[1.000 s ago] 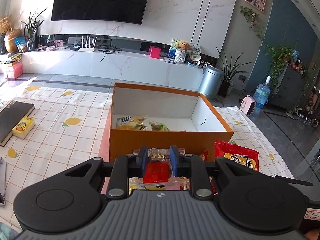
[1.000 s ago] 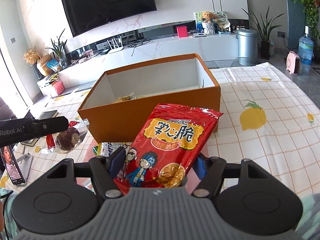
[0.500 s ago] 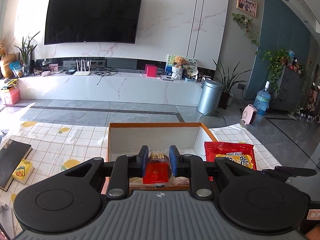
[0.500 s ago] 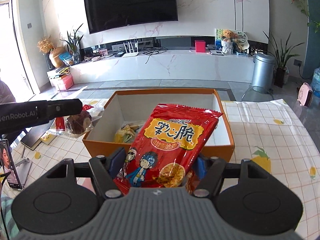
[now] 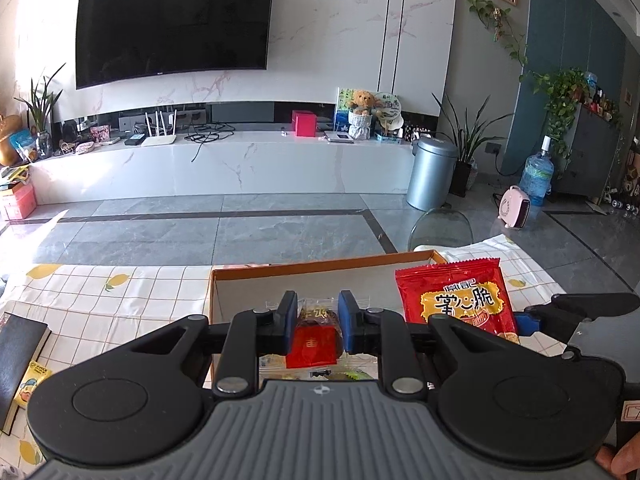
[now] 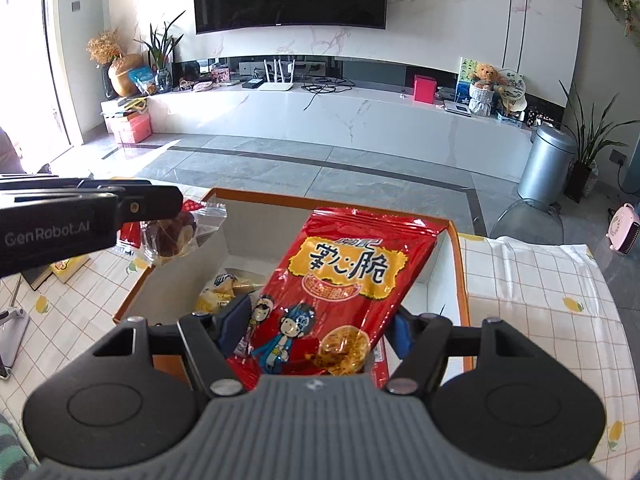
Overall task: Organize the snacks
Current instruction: 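Lift both held snacks over the orange box and lower them inside, then open both tools to drop the snacks into the box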
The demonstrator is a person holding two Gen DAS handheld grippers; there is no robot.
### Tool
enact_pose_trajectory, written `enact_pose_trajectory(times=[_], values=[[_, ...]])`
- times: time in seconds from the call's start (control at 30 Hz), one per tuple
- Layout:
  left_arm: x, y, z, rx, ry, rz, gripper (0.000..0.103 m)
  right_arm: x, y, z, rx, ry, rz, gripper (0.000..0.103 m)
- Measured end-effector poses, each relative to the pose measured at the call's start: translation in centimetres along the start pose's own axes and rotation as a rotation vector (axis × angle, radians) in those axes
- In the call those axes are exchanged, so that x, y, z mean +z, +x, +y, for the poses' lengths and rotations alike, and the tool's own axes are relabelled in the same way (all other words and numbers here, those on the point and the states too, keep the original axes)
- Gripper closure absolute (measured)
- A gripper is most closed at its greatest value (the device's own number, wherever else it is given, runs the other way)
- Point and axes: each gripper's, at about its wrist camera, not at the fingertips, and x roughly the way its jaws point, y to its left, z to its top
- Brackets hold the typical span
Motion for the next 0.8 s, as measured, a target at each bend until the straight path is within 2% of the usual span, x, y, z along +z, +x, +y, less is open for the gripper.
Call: enact_pose_trajectory(times=[0.2,0.4,0.67,0.8], values=[[-0.3,3.5,1.0,-0.026,-0.029,0.112,0.08,1.4,5.1,-0.4,-0.024,-0.04,0.106,0.036],[-0.6,6.5,1.7,-0.036,-0.028,0.223,0.08,1.6,10.0,-0.8,-0.007,-0.051,0.256,0.036],[-1.1,9.7,1.2,-0.054,-0.005,0.337,0.08,1.9,13.5,-1.0,0.002,-0.048,0.391,0.036],[-0.7,10.1,0.8,-0.038,0.025,0.362,0.08,2.2,14.9,-1.5,-0.001,-0.044,0.47,0.036]])
